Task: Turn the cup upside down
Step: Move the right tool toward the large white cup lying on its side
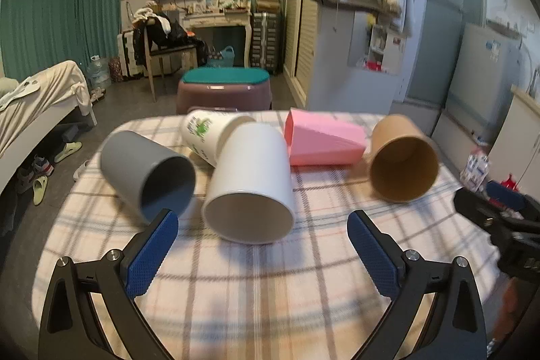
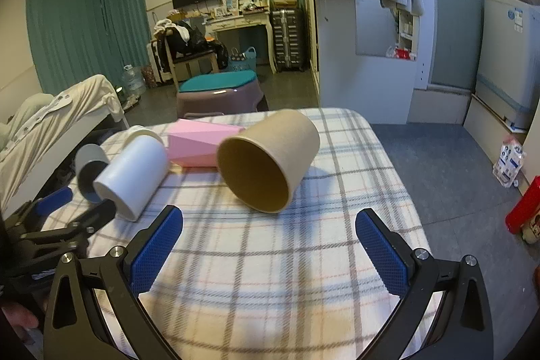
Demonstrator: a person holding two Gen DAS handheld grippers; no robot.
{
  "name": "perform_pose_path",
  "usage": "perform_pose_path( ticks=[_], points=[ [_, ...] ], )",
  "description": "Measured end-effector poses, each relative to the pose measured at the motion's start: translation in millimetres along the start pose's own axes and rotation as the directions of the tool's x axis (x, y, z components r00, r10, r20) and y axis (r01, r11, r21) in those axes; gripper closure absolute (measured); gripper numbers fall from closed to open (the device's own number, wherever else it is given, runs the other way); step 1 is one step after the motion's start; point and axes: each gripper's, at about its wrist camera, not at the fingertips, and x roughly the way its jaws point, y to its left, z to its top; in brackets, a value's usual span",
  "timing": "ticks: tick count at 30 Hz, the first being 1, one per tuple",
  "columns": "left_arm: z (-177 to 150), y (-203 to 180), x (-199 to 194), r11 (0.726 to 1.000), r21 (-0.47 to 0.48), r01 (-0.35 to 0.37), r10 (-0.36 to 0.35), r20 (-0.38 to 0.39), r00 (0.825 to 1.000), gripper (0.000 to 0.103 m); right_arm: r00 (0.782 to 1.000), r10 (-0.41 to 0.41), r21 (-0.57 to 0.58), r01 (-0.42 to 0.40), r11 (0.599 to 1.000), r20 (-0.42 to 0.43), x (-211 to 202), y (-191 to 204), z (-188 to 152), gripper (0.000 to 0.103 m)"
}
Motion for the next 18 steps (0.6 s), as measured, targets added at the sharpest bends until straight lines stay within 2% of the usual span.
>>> perform_pose_path(
  ticks=[6, 8, 10, 11, 12, 18],
  points=[
    [-3.0, 1.2, 35.2, 1.0, 0.013, -0.019, 0.02, -0.048, 0.999, 0.003, 0.999, -0.009, 0.019, 0.009, 1.0, -0.032, 21.6, -8.6, 0.3, 0.0],
    [-4.9, 3.9, 41.1, 1.0, 0.013, -0.009, 0.01, -0.063, 0.998, 0.016, 0.999, -0.008, 0.023, 0.009, 1.0, -0.043, 27.5, -10.4, 0.1, 0.0],
    [-4.3, 2.5, 46.7, 1.0, 0.011, -0.001, 0.002, -0.07, 0.998, 0.02, 0.999, -0.007, 0.024, 0.008, 1.0, -0.054, 32.7, -11.0, 0.3, 0.0],
    [-4.4, 2.9, 46.0, 1.0, 0.013, 0.004, -0.003, -0.066, 0.998, 0.027, 0.998, -0.005, 0.024, 0.006, 1.0, -0.058, 34.7, -11.3, 0.3, 0.0],
    [-4.4, 2.4, 45.0, 1.0, 0.021, 0.006, -0.004, -0.062, 0.998, 0.029, 0.998, -0.004, 0.024, 0.006, 1.0, -0.06, 37.0, -11.2, 1.1, 0.0],
    [-6.0, -1.1, 41.4, 0.999, 0.042, 0.0, 0.003, -0.077, 0.997, 0.029, 0.999, 0.0, 0.02, 0.001, 1.0, -0.052, 37.2, -8.1, 2.7, 0.0]
  ],
)
